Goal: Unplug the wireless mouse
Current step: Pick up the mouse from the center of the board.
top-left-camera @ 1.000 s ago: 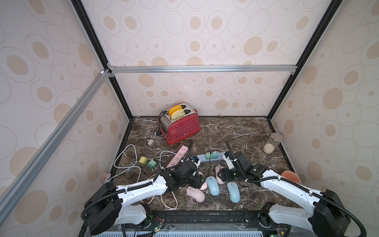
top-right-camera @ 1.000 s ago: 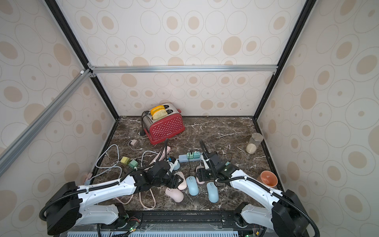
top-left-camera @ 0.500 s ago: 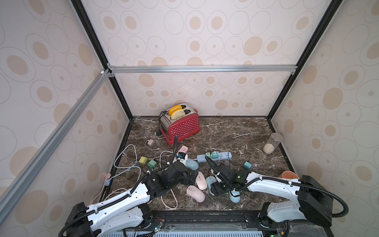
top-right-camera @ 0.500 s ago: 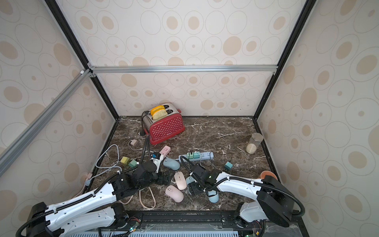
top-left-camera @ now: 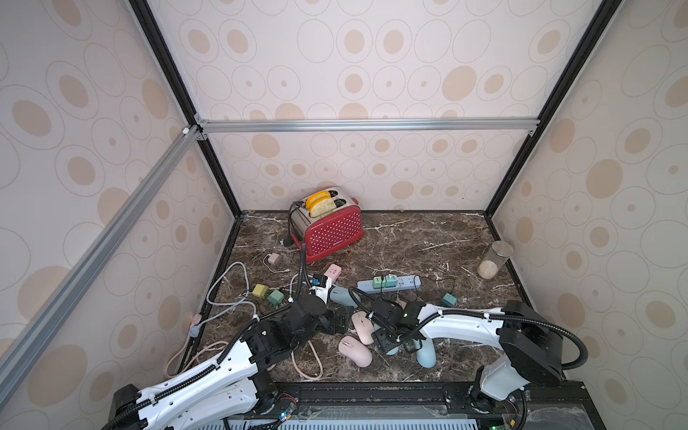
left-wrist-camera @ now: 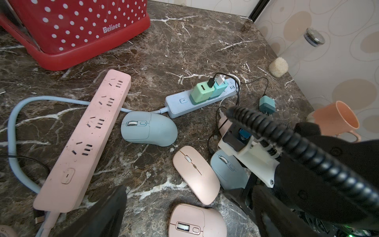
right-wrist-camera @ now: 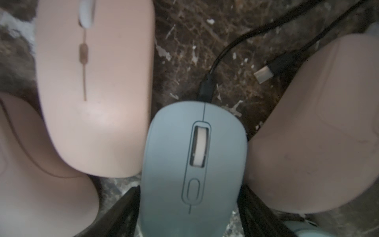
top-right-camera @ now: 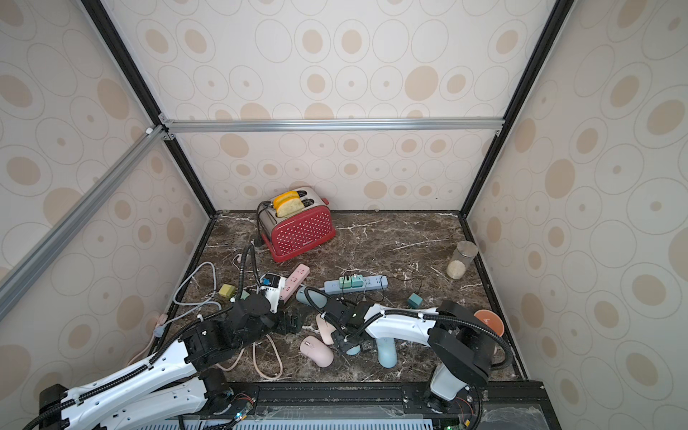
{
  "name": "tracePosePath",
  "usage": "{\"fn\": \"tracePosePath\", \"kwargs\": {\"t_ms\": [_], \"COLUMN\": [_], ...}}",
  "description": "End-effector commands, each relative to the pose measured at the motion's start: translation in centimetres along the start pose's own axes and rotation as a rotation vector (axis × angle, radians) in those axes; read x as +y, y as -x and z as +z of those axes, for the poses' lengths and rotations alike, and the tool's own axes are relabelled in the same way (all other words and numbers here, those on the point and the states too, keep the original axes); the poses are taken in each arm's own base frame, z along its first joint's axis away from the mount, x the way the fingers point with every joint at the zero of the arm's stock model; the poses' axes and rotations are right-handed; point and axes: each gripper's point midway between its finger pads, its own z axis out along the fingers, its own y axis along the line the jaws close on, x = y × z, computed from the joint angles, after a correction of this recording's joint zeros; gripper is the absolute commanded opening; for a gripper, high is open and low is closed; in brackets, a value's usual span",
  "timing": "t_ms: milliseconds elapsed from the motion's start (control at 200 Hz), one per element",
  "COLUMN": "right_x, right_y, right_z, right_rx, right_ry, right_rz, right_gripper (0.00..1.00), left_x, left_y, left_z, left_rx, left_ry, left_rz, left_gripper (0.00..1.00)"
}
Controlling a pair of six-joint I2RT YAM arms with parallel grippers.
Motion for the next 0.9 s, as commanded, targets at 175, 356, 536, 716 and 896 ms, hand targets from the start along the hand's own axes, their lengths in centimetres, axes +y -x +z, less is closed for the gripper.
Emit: {"fn": "tracePosePath", "kwargs": {"t_ms": [175,356,536,716,896], "right_x": [-0.8,-0.7,-1.1,-1.1,-0.7], "right_y": [-0.3,-0.7,-0.7,1.6,4.3], "right_z": [1.2,2.0,1.9,0.0,-3.4], "right_rx": [0.042,0.05,0.006,-0.204,-0.445], "right_ry": [-0.082,-0.076,-0.072,-0.022,0.05], "right_rz": [-0.027,-0.04,-0.038,-0.053,-0.089], "right_gripper": [0.74,0.65,0.55,0.5,0.46], "left_x": [1.3,1.2,1.0,1.1,1.1], "left_y": [-0.1,-0.1,0.1,-0.5,-1.7], "left_z": [-0.2,0.1,0.1,0.7,3.3], "left_rx": [-0.007,0.0,0.001,0.006,0.023], "left_ry": [0.061,0.06,0.058,0.04,-0.105], "left_rz": [0.019,0.016,0.011,-0.035,-0.225], "left_gripper": [0.99,0.99,0.98,0.94,0.84]}}
